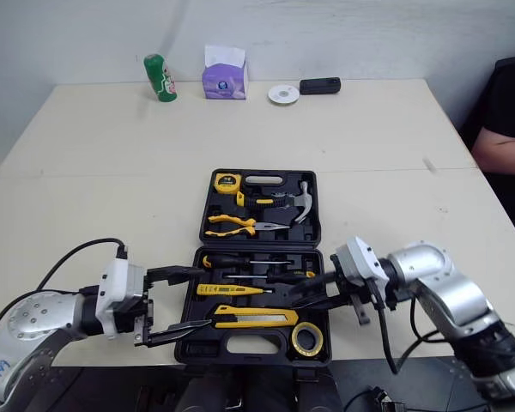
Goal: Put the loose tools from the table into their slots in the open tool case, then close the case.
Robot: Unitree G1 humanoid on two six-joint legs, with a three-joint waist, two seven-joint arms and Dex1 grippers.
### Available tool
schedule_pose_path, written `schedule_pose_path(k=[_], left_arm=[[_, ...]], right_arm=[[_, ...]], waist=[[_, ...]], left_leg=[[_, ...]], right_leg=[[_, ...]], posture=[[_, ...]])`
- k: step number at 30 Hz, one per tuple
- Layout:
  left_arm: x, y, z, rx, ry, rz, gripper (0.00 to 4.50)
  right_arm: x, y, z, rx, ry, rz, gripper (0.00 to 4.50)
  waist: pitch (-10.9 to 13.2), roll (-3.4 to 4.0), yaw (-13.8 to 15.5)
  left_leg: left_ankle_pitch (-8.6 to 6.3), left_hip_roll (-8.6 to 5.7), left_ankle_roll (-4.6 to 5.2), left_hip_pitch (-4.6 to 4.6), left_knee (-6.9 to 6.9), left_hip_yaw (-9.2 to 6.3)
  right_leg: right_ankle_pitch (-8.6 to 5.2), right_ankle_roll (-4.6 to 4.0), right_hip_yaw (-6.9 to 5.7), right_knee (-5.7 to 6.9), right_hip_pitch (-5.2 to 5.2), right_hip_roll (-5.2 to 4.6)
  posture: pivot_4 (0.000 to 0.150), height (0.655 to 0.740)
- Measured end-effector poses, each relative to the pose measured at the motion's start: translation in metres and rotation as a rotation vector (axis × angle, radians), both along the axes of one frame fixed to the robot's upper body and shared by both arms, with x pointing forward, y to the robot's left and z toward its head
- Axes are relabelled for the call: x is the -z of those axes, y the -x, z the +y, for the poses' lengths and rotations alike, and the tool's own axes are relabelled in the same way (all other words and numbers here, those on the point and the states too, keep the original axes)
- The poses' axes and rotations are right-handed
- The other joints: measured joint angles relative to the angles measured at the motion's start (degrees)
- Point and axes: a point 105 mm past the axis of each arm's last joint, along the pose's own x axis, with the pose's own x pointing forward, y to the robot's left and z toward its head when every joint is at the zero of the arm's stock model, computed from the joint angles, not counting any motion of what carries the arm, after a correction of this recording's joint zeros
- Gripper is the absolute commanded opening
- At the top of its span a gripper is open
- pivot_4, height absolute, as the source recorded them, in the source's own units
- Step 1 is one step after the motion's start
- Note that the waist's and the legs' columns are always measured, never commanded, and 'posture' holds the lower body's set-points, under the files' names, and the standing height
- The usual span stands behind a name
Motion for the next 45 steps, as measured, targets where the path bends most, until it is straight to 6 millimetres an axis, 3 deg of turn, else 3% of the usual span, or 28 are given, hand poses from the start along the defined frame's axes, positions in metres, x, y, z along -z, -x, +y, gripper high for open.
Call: schedule_pose_path(k=[7,15,23,32,37,41,45], left_arm=[[-0.002,-0.001,0.002,-0.004,-0.001,-0.002,4.5],[-0.003,0.003,0.001,0.026,-0.003,0.013,4.5],[-0.003,0.008,-0.002,0.055,-0.006,0.041,4.5],[-0.006,0.014,-0.003,0.137,-0.02,0.03,4.5],[-0.009,0.014,-0.004,0.157,-0.02,0.009,4.5],[-0.009,0.01,-0.001,0.14,-0.019,0.004,4.5],[-0.008,0.006,0.002,0.107,-0.018,-0.007,4.5]], right_arm=[[-0.006,0.01,0.002,0.075,-0.108,0.037,0.06],[0.027,0.027,0.014,0.02,-0.043,0.011,0.06],[0.057,0.031,0.006,0.012,0.05,0.027,0.06],[0.063,0.029,0.007,0.001,0.102,-0.022,0.06],[0.067,0.028,0.01,-0.009,0.134,-0.035,0.06],[0.067,0.027,0.01,-0.022,0.134,-0.053,0.06],[0.063,0.027,0.005,0.002,0.087,0.044,0.06]], waist=[[0.0,0.02,-0.1],[0.0,0.01,-0.1],[0.0,0.01,-0.1],[-0.2,-0.29,-0.1],[-0.5,-0.79,-0.2],[-0.6,-0.96,-0.2],[-0.5,-0.79,0.0]], left_leg=[[-0.01,0.03,-0.03,0.02,-0.08,-0.02],[-0.01,0.0,-0.04,0.02,-0.08,0.01],[0.0,0.0,-0.05,0.03,-0.07,0.01],[0.0,0.02,-0.09,0.18,-0.08,0.0],[-0.45,0.09,-0.22,1.09,-0.46,-0.07],[-0.33,0.09,-0.32,1.16,-0.7,-0.07],[-0.29,0.07,-0.3,1.05,-0.75,-0.08]], right_leg=[[0.0,-0.02,-0.02,-0.01,-0.02,0.03],[0.02,0.01,0.01,-0.06,-0.01,0.03],[0.02,0.01,0.01,-0.05,0.0,0.03],[0.01,0.01,0.0,-0.07,0.13,0.04],[-0.07,-0.14,-0.01,-0.34,0.94,0.06],[-0.09,-0.2,-0.01,-0.36,0.9,0.06],[-0.09,-0.22,-0.02,-0.41,0.82,0.03]], posture=[[0.15,0.74],[0.15,0.74],[0.15,0.74],[0.15,0.74],[0.15,0.74],[0.15,0.74],[0.15,0.74]])
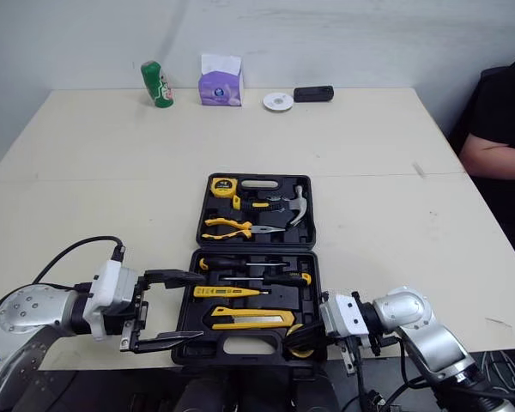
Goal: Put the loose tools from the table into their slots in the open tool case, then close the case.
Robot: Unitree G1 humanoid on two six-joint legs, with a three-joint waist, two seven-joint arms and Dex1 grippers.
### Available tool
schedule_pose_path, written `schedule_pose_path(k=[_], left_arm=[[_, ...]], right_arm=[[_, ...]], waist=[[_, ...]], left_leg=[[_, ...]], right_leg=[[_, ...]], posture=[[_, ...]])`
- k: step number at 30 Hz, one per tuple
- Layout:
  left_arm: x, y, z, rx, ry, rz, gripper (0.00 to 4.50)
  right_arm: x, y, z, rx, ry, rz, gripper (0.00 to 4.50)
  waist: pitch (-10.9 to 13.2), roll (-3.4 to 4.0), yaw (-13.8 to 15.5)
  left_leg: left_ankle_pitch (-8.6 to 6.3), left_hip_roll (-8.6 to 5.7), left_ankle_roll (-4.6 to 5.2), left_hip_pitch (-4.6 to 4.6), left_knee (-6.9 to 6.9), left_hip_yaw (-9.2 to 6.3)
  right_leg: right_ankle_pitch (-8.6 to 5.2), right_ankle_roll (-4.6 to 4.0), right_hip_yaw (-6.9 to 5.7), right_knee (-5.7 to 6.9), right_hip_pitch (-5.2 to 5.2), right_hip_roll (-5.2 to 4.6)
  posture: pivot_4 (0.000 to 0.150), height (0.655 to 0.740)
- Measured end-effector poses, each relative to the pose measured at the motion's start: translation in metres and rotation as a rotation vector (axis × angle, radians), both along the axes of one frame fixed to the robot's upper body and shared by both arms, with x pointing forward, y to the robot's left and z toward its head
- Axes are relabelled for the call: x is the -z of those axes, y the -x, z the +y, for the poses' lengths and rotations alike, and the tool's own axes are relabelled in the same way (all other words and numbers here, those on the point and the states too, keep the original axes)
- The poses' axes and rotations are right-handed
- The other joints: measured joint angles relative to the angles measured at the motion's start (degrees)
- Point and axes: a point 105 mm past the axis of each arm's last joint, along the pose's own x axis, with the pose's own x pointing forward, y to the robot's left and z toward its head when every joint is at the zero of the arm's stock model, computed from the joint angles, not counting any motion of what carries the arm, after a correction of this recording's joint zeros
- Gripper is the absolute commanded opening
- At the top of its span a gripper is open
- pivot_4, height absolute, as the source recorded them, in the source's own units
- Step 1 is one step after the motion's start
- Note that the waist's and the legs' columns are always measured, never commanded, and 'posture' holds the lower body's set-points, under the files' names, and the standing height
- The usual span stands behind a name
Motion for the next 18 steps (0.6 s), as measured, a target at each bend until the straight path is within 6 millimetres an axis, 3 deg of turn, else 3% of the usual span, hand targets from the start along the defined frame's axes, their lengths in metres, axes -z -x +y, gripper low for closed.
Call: schedule_pose_path(k=[3,6,11,15,18], left_arm=[[-0.004,-0.007,0.008,-0.07,0.005,-0.023,4.5],[-0.006,-0.018,0.023,-0.189,0.018,-0.028,4.5],[-0.002,-0.042,0.052,-0.391,0.058,-0.026,4.5],[-0.002,-0.07,0.083,-0.585,0.083,-0.049,2.78],[0.006,-0.079,0.095,-0.651,0.067,-0.007,1.47]], right_arm=[[-0.014,-0.007,-0.012,0.09,-0.037,0.119,0.06],[-0.04,-0.019,-0.021,0.159,-0.042,0.069,0.06],[-0.046,-0.036,-0.037,0.302,-0.053,0.055,0.06],[-0.044,-0.078,-0.069,0.473,0.007,-0.044,0.0],[-0.043,-0.101,-0.083,0.541,0.044,-0.108,0.0]], waist=[[0.2,0.38,0.1],[0.3,0.53,0.1],[0.4,0.6,0.1],[0.4,0.6,0.0],[0.4,0.61,-0.2]], left_leg=[[0.05,-0.1,0.2,-0.11,0.01,0.0],[0.13,-0.09,0.37,-0.12,-0.09,-0.01],[0.15,-0.1,0.39,-0.15,-0.21,-0.01],[0.17,-0.16,0.43,-0.18,-0.07,0.04],[0.32,-0.15,0.2,-0.18,-0.15,0.09]], right_leg=[[0.02,0.03,-0.02,-0.03,-0.06,-0.13],[0.02,0.04,-0.08,-0.1,-0.08,-0.11],[0.01,0.03,-0.15,-0.21,-0.1,-0.09],[0.09,0.17,-0.13,-0.17,-0.09,-0.09],[0.09,0.17,-0.11,-0.15,-0.14,-0.07]], posture=[[0.15,0.74],[0.15,0.74],[0.15,0.74],[0.15,0.74],[0.15,0.74]])
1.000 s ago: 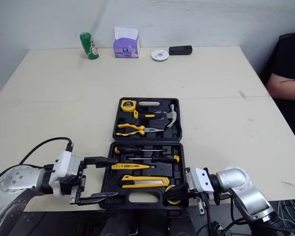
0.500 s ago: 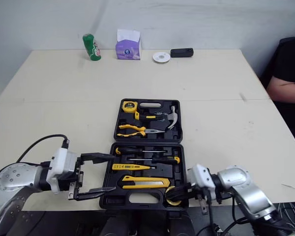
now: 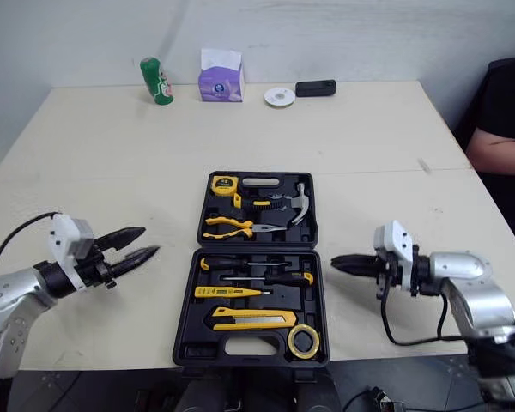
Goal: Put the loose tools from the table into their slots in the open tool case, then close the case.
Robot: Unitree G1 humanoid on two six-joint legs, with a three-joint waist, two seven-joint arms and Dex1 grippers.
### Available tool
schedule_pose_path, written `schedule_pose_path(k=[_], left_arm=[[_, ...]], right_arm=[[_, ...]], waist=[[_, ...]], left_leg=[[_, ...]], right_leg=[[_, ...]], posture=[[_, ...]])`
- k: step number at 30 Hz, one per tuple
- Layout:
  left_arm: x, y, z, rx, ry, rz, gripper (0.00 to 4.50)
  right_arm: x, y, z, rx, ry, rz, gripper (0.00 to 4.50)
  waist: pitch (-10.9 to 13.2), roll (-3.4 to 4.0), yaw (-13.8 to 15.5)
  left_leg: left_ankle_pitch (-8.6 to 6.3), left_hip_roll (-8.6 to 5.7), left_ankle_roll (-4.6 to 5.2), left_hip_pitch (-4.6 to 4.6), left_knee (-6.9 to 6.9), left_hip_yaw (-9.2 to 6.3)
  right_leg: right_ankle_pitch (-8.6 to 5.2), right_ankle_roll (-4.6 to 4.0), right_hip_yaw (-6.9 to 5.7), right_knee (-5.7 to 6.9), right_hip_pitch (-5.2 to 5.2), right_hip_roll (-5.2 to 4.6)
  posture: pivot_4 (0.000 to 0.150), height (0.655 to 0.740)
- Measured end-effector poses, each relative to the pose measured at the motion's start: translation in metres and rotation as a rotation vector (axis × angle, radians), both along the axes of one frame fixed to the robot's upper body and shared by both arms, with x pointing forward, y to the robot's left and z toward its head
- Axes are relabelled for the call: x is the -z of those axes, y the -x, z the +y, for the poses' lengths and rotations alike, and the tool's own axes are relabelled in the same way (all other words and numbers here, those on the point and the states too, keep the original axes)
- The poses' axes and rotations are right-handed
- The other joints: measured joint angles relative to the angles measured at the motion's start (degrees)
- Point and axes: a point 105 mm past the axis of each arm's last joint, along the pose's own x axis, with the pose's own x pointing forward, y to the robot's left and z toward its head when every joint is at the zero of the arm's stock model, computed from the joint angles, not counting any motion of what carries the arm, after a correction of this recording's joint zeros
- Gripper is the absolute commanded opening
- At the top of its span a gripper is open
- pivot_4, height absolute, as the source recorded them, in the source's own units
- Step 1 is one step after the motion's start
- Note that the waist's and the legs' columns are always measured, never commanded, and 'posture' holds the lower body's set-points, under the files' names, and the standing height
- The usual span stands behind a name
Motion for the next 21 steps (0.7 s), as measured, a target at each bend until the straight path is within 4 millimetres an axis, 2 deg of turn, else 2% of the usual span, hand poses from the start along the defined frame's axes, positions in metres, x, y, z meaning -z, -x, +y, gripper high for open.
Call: schedule_pose_path(k=[3,4,8,13,21], left_arm=[[0.013,-0.004,0.001,-0.01,-0.015,0.051,0.14],[0.017,-0.007,-0.002,-0.002,-0.018,0.061,0.06],[0.025,-0.016,-0.015,0.026,-0.022,0.069,0.06],[0.042,-0.025,-0.03,0.061,-0.05,0.113,0.06],[0.047,-0.034,-0.057,0.138,-0.037,0.101,0.06]], right_arm=[[0.006,-0.011,-0.003,0.022,0.031,-0.008,0.0],[0.011,-0.014,-0.001,0.017,0.052,-0.002,0.0],[0.023,-0.019,0.014,-0.008,0.059,0.0,0.0],[0.025,-0.021,0.029,-0.033,0.035,-0.011,0.0],[0.024,-0.023,0.035,-0.05,0.041,-0.018,0.0]], waist=[[0.0,0.01,0.0],[0.0,0.01,0.0],[0.0,0.0,0.0],[0.0,0.0,0.0],[0.0,0.0,-0.2]], left_leg=[[0.06,0.02,-0.15,-0.07,-0.08,0.07],[0.07,0.02,-0.16,-0.13,-0.07,0.1],[0.08,0.02,-0.13,-0.19,0.03,0.14],[0.13,0.01,-0.17,-0.17,0.09,0.13],[0.18,0.03,-0.23,-0.16,0.06,0.15]], right_leg=[[-0.02,-0.03,-0.01,0.01,-0.13,0.05],[-0.02,-0.03,-0.01,0.02,-0.2,0.06],[0.0,0.01,0.0,0.06,-0.23,0.05],[0.01,0.02,0.05,0.24,-0.25,0.05],[0.0,0.01,0.06,0.28,-0.29,0.06]], posture=[[0.15,0.74],[0.15,0.74],[0.15,0.74],[0.15,0.74],[0.15,0.74]])
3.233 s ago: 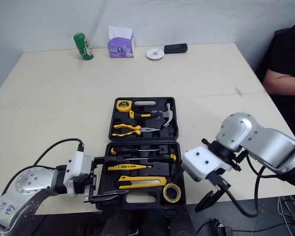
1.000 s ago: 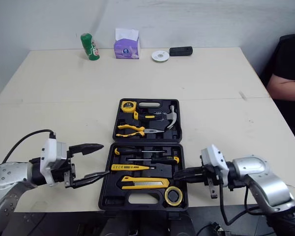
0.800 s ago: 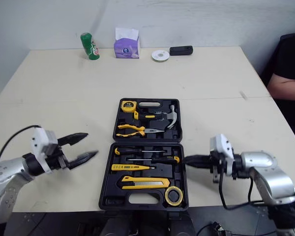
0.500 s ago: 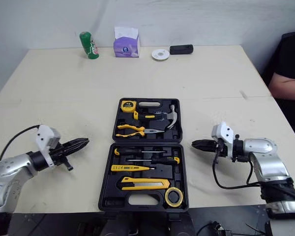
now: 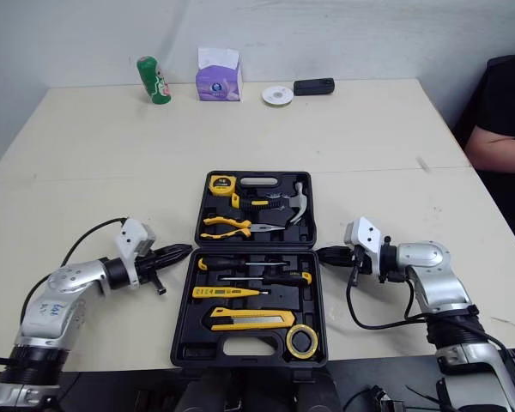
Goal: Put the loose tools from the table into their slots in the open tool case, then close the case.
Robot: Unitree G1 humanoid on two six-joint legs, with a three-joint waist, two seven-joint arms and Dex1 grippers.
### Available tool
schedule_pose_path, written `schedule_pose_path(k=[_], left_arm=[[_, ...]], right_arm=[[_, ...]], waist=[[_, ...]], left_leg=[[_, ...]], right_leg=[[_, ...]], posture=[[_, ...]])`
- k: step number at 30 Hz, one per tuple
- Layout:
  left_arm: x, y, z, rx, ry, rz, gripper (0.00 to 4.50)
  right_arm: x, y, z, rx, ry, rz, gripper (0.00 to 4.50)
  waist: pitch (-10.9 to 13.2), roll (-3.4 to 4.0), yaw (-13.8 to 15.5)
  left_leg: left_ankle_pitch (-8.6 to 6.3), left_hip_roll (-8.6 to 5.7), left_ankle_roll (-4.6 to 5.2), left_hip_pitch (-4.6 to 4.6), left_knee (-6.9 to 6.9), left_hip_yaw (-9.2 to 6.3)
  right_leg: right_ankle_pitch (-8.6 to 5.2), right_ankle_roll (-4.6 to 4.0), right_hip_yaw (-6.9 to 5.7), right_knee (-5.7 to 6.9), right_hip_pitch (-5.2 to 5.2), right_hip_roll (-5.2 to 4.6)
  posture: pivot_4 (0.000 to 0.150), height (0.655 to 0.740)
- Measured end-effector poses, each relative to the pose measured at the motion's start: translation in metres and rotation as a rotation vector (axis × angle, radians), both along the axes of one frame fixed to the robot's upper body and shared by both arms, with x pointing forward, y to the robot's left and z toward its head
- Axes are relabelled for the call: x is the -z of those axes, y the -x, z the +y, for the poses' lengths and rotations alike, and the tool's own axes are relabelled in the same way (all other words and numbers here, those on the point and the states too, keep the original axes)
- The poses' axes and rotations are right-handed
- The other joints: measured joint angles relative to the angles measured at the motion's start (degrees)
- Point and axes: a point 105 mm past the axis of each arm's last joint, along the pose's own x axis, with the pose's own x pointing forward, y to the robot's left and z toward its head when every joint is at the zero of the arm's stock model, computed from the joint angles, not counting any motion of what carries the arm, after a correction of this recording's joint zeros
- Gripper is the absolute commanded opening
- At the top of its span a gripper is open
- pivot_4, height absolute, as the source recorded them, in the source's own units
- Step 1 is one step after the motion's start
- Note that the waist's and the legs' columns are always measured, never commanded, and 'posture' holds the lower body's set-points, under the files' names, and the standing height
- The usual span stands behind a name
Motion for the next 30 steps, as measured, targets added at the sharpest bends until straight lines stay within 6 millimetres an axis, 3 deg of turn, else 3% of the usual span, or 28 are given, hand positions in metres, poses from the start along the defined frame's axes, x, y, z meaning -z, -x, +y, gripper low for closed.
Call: schedule_pose_path(k=[10,18,30], left_arm=[[0.001,-0.006,-0.004,-0.005,0.0,-0.025,0.06],[0.001,-0.001,0.003,-0.032,0.009,-0.024,0.06],[-0.003,-0.017,0.006,-0.089,-0.005,-0.053,0.06]], right_arm=[[-0.001,-0.008,0.008,-0.042,0.03,-0.011,0.0],[-0.01,-0.031,0.016,-0.044,0.062,-0.034,0.0],[-0.015,-0.046,0.021,-0.039,0.081,-0.048,0.0]], waist=[[0.0,0.0,0.0],[0.0,0.0,-1.3],[0.0,0.0,-1.3]], left_leg=[[0.06,-0.01,0.04,0.05,0.08,0.0],[0.08,-0.01,0.01,0.04,0.03,0.01],[0.1,-0.02,0.01,0.04,0.02,0.0]], right_leg=[[0.0,0.0,0.02,0.1,0.03,-0.02],[0.0,0.0,0.01,0.1,0.01,-0.02],[0.0,0.0,0.0,0.1,0.01,-0.02]], posture=[[0.15,0.74],[0.15,0.74],[0.15,0.74]])
